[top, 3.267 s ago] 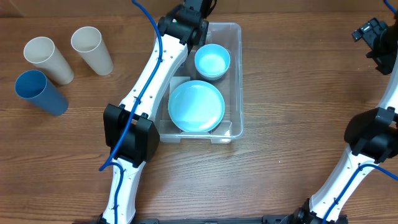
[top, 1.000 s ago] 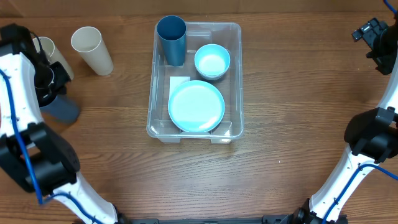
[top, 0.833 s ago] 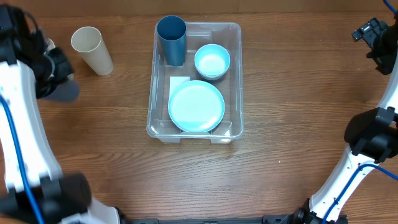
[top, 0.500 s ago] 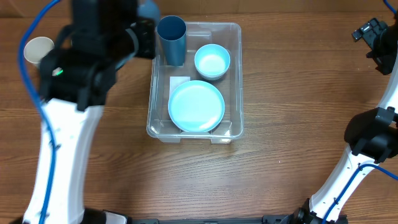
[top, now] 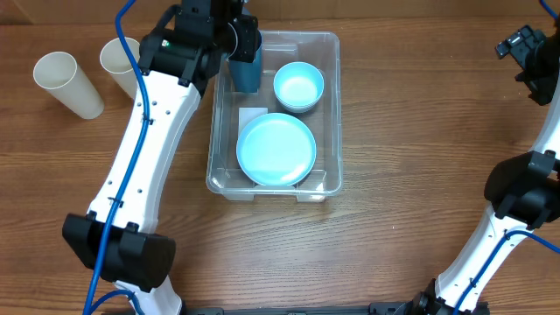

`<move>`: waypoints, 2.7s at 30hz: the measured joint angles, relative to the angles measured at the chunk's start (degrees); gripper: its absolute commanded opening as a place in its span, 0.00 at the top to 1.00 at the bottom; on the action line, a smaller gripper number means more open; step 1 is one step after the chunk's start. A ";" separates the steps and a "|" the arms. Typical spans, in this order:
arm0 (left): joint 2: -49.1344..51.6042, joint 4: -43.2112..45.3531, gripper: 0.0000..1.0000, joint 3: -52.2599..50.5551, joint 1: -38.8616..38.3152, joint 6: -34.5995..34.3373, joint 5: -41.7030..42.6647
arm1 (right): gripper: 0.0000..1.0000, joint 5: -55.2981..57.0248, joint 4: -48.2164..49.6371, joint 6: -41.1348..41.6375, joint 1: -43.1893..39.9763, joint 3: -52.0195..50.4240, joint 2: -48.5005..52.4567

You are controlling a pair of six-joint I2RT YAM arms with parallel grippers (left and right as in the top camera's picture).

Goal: Pack container
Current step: 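Drop the dark-blue cup into the first dark-blue cup in the bin, then grasp a beige cup with the left gripper, then place the beige cup upright in the bin beside the blue cups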

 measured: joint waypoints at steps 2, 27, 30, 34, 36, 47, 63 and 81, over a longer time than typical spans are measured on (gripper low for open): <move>1.07 0.35 0.96 0.00 0.00 0.00 0.00 | 0.00 0.00 -0.02 0.00 0.02 0.00 0.00; 6.10 9.70 0.21 2.08 0.02 1.07 -2.99 | 0.00 0.00 0.00 0.00 0.02 0.00 0.00; 5.95 1.27 0.13 9.75 0.15 0.85 -7.50 | 0.00 0.00 0.02 0.00 0.02 0.00 0.00; 4.17 -12.57 0.07 16.00 2.29 -0.44 -11.58 | 0.00 0.00 -0.07 0.02 0.02 0.00 0.00; 2.95 -16.63 0.03 17.05 5.68 -1.97 -12.52 | 0.00 0.00 -0.02 0.00 0.02 0.00 0.00; 11.08 -14.27 0.00 17.33 25.38 -4.00 -2.10 | 0.00 0.00 0.07 0.00 0.02 0.00 0.00; 25.40 -16.76 0.96 18.21 23.76 1.51 1.55 | 0.00 0.00 0.09 0.00 0.02 0.00 0.00; 14.27 -47.34 0.96 54.12 16.59 0.85 5.44 | 0.00 0.02 0.17 -0.02 0.02 0.00 0.00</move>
